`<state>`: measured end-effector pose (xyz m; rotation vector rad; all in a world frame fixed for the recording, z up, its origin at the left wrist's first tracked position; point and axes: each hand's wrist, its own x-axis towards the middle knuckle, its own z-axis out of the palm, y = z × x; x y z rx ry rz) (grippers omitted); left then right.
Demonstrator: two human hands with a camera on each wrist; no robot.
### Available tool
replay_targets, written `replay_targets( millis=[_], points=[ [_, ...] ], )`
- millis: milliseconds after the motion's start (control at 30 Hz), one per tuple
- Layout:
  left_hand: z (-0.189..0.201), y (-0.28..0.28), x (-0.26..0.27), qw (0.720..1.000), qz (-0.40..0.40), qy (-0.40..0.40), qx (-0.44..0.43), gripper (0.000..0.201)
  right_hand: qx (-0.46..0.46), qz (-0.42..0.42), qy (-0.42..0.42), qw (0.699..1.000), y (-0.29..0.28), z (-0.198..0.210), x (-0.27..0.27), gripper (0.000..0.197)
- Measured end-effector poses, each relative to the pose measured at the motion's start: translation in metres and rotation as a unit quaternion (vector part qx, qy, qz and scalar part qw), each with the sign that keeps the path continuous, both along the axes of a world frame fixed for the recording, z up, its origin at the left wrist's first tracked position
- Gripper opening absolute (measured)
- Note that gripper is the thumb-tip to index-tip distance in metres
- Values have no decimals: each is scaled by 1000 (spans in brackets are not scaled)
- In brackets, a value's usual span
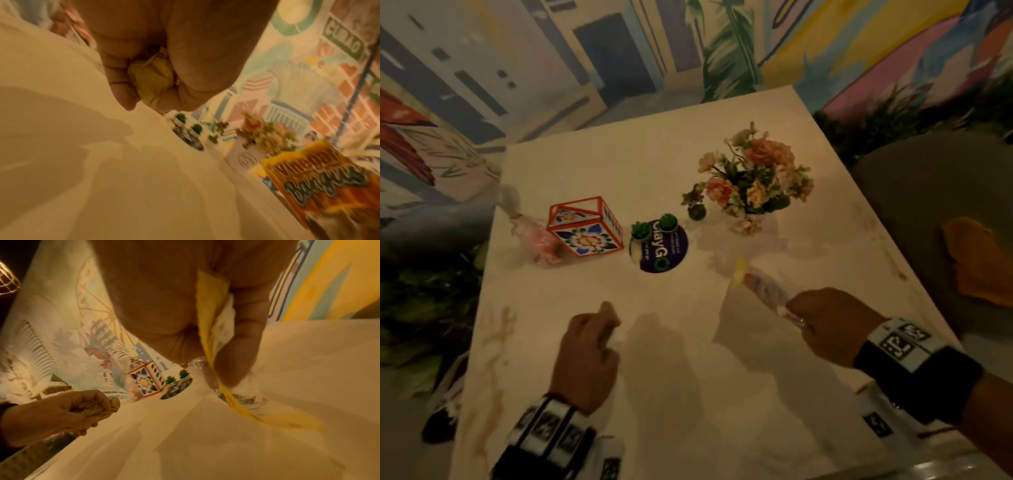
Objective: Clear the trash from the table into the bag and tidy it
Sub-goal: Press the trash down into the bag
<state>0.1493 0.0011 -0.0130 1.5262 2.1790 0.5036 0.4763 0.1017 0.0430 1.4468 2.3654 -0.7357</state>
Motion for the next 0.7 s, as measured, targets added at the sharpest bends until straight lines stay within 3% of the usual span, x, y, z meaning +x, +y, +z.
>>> replay_targets(
  millis=[100, 267, 433, 567, 700],
  points=[
    [9, -29, -56, 999, 49, 0, -8, 52, -14, 25, 4, 1000, -21, 6, -54, 34],
    [-11, -71, -166, 996, 87, -13, -6, 50, 16, 43, 19, 999, -54, 18, -167, 30],
    [-2, -117, -263, 993, 102, -33, 38, 24, 36, 32, 92, 995, -90, 20, -286, 19],
    [-13, -152, -333, 994, 104, -43, -18, 44, 21, 65, 128, 989, -117, 15, -368, 17],
    [-37, -169, -377, 989, 131, -35, -62, 47, 17, 101, 136, 985, -128, 11, -429, 22]
  ],
)
